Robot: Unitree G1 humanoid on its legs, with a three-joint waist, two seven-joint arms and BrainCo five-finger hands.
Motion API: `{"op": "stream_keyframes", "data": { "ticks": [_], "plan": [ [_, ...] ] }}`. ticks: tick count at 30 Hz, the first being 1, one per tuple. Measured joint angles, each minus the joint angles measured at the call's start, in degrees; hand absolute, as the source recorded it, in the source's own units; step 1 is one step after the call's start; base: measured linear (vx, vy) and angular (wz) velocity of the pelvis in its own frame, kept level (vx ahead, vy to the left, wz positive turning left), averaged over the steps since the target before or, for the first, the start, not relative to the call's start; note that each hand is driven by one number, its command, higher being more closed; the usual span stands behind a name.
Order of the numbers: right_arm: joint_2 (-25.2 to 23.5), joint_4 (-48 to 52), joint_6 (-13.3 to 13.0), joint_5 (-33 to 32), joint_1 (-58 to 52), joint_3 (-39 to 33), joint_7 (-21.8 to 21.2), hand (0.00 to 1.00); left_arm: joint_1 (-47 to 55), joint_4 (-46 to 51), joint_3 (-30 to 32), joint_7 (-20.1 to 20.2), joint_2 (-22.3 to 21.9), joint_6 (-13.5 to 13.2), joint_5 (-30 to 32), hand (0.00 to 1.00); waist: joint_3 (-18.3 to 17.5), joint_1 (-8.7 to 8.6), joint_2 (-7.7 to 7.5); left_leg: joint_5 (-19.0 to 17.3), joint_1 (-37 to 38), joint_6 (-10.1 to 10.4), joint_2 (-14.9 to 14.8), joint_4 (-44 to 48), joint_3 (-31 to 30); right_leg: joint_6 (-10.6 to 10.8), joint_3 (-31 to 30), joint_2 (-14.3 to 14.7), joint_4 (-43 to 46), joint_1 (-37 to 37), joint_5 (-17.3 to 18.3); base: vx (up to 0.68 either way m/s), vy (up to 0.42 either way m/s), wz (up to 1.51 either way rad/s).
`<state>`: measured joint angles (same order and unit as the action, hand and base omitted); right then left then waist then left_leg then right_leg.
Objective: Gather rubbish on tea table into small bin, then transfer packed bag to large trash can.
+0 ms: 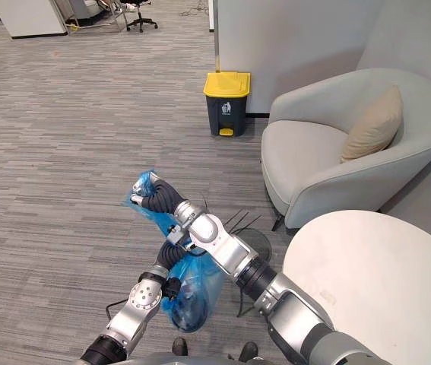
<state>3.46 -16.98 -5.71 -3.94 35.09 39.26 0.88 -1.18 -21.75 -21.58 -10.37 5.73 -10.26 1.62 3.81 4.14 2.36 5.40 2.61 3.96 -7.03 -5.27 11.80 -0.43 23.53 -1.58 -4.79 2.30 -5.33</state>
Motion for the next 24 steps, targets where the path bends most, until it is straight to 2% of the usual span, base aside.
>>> {"op": "stream_keyframes", "data": {
  "ticks": [1,6,10,14,20,24],
  "plan": [
    [-0.1,0.0,-0.1,0.1,0.0,0.0,0.0,0.0,0.0,0.3,0.0,-0.2,0.0,0.0,-0.1,1.0,0.0,0.0,0.0,0.0,0.0,0.0,0.0,0.1,-0.1,-0.1,0.0,0.0,0.0,0.0,0.0,0.0,0.0,0.0],
    [-0.5,0.1,-0.7,3.7,0.0,0.0,-0.4,0.0,0.2,2.2,2.7,-1.2,-0.2,0.0,-1.2,1.0,0.0,-0.04,-0.31,0.0,0.0,0.0,-0.1,0.2,-0.6,-0.4,0.5,0.2,0.0,0.4,0.3,0.02,0.023,0.05],
    [1.2,3.7,-2.0,7.0,-2.9,0.1,-1.9,0.0,2.3,6.2,7.2,-1.4,-0.5,0.0,-1.6,1.0,-0.2,0.0,-1.28,0.1,0.0,0.1,-0.3,0.1,-1.1,-0.6,0.9,0.4,0.2,0.5,0.7,0.03,0.01,0.05],
    [8.1,8.6,-3.6,11.4,-8.0,0.1,-3.6,0.0,5.4,8.6,14.3,-2.2,-0.6,-0.2,-2.1,1.0,-0.1,-0.05,-1.87,0.0,0.1,0.1,-0.2,-0.5,-1.5,0.1,1.5,0.2,0.7,0.7,1.7,0.02,0.022,0.07],
    [19.7,16.5,-6.3,13.8,-18.3,-1.0,-6.7,0.0,10.4,10.6,22.5,-2.3,-0.7,-0.2,-3.3,1.0,-0.1,-0.01,-2.07,0.0,0.1,0.1,0.1,-0.6,-1.7,0.4,1.7,-0.2,0.8,1.0,2.0,0.04,0.029,0.03],
    [21.8,16.9,-7.2,13.5,-24.8,-4.7,-7.5,0.0,13.1,10.6,26.4,-2.3,-0.7,-0.2,-3.7,1.0,-0.1,-0.04,-2.05,-0.2,-0.1,0.1,0.2,-0.6,-1.7,0.7,1.7,-0.2,0.8,0.9,2.5,0.04,0.019,0.02]
  ]
}}
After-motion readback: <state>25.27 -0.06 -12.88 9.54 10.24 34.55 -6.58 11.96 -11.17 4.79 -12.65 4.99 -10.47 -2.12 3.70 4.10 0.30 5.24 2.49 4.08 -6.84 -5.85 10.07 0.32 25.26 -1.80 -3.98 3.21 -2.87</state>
